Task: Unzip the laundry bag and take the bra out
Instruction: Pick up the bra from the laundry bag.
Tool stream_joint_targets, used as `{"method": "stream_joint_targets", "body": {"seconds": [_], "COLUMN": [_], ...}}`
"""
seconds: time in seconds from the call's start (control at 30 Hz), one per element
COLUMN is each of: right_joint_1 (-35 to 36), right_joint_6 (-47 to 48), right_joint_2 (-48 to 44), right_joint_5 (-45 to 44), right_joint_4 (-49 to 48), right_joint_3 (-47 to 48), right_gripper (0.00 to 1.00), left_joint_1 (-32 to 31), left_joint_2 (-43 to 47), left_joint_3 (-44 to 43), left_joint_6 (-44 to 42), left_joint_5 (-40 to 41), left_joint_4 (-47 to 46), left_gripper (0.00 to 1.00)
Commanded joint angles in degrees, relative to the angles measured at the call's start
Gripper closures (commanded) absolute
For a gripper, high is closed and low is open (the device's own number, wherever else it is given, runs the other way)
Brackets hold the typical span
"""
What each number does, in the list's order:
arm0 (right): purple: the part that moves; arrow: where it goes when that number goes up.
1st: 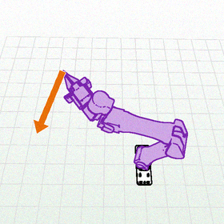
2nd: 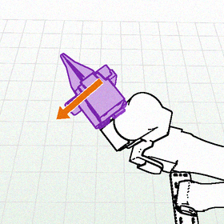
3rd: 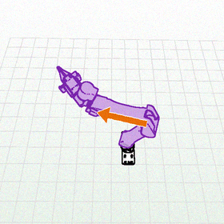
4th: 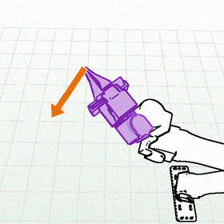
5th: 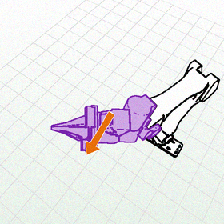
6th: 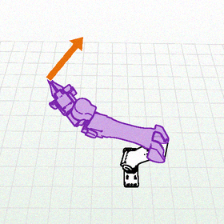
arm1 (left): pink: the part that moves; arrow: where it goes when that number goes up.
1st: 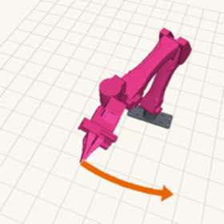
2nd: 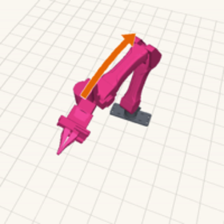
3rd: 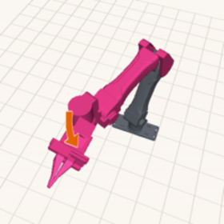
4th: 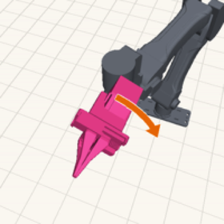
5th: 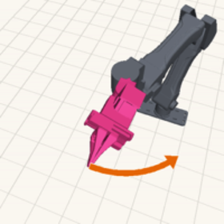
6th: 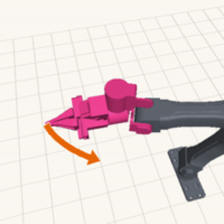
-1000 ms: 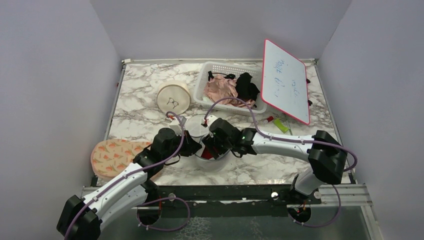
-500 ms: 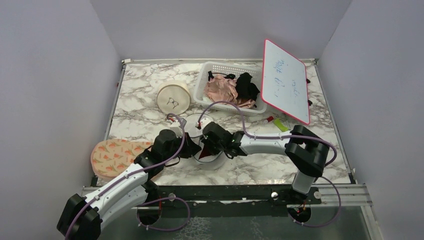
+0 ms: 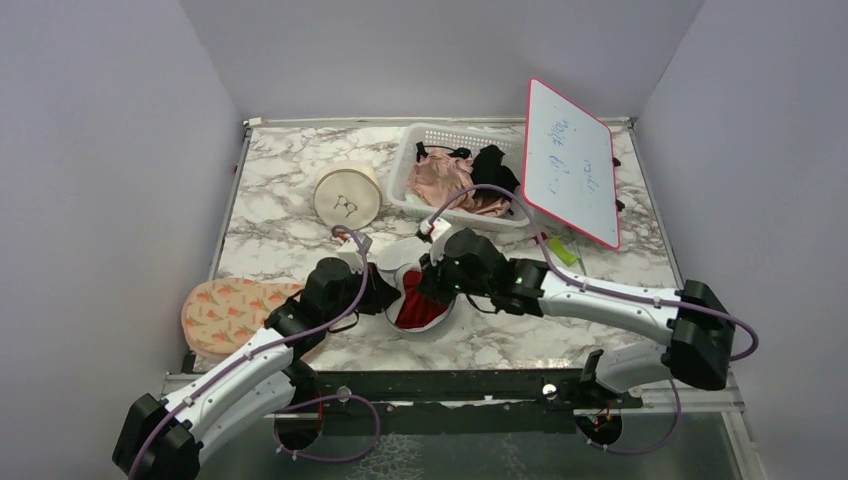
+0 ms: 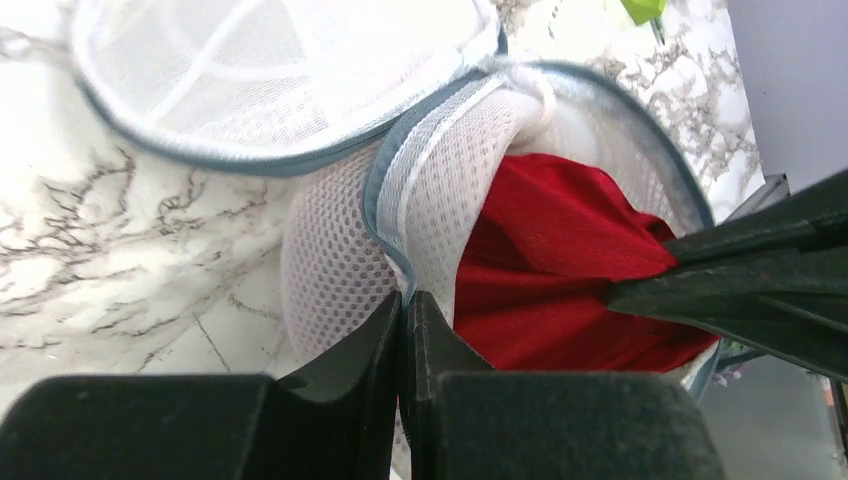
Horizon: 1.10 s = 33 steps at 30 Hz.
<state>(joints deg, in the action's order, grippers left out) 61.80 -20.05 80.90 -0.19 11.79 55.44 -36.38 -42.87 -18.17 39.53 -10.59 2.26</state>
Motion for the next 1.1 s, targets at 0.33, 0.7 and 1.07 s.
{"method": "stream_joint_targets", "body": {"seconds": [0.33, 0.7, 1.07], "right_joint_1": [0.16, 0.17, 0.08], "right_joint_6": [-8.63, -4.64, 3.76], "right_joint_2": [-11.82, -13.94, -9.64], "right_joint_5": [4.07, -7.21, -16.72], "right_joint_4": [-18.12, -19.23, -16.11], "right_joint_3": [-4.30, 3.10, 17.32], "right_gripper": [0.99, 0.99, 0.99], "left_joint_1": [-0.09, -0.10, -0.09], "left_joint_2": [0.40, 2.08, 2.05], "left_joint_3": [-3.71, -2.88, -2.32], "left_joint_6": [-4.32, -3.69, -3.43], "left_joint_5": [2.87, 1.94, 1.33], "left_joint_4": [2.81, 3.19, 2.79], "left_gripper": [1.00, 1.00, 1.00]}}
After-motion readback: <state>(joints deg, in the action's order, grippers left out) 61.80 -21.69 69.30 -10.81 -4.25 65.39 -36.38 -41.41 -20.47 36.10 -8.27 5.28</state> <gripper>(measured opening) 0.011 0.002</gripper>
